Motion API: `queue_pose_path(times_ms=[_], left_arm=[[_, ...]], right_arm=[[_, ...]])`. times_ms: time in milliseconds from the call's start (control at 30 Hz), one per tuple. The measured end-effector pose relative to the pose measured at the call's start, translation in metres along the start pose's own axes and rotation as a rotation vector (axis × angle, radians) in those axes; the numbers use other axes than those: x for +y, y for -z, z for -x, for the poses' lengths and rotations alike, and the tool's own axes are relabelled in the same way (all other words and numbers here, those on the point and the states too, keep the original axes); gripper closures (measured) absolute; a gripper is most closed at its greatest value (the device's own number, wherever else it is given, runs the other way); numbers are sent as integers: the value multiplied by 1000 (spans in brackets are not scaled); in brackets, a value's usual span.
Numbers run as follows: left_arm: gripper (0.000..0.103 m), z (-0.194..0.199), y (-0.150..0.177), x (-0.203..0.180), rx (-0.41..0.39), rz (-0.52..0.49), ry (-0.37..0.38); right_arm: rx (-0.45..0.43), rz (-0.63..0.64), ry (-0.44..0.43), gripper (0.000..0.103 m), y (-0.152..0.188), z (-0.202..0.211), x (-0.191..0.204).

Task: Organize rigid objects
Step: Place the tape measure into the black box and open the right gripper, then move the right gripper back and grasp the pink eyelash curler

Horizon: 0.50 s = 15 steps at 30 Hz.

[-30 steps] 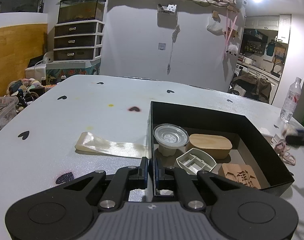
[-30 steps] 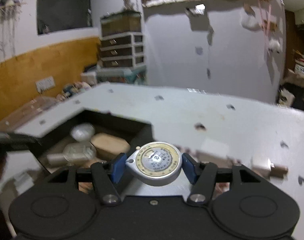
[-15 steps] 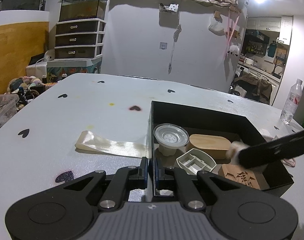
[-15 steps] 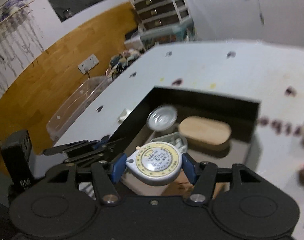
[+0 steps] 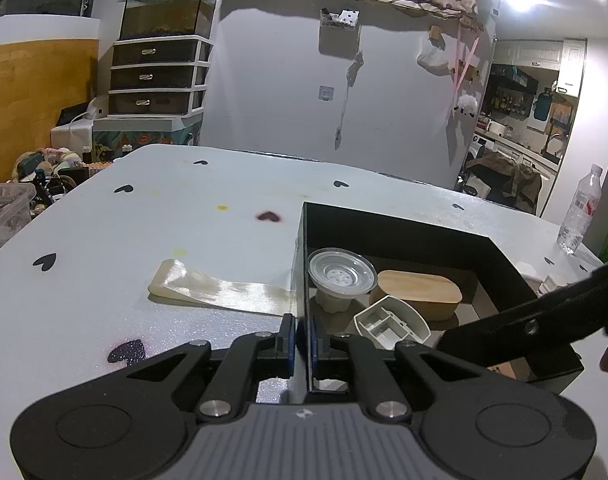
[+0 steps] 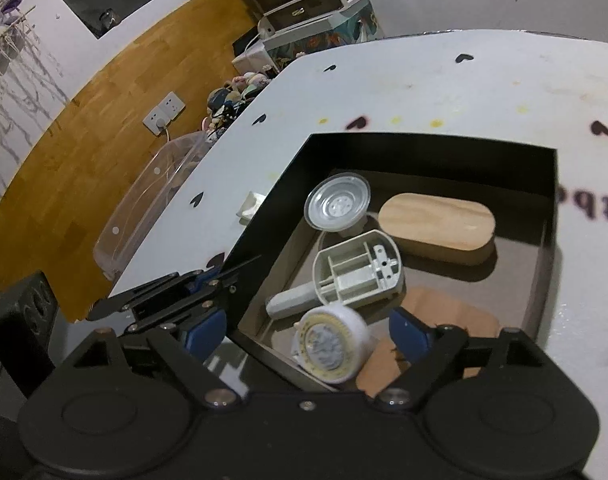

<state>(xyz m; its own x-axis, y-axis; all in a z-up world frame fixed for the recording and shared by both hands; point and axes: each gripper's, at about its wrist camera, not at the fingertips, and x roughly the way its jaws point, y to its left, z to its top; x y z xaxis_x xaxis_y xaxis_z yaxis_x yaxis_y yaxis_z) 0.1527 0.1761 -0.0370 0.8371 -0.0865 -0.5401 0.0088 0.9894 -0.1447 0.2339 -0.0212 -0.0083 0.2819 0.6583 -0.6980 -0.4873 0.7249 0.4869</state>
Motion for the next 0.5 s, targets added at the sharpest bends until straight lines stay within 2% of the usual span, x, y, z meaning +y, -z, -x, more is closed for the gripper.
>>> queue_pose_path(times_ms=[500], left_arm=[[96,-1,0,-1,8,-1,-5]], right_arm=[[-55,40,39,8,6,34,6]])
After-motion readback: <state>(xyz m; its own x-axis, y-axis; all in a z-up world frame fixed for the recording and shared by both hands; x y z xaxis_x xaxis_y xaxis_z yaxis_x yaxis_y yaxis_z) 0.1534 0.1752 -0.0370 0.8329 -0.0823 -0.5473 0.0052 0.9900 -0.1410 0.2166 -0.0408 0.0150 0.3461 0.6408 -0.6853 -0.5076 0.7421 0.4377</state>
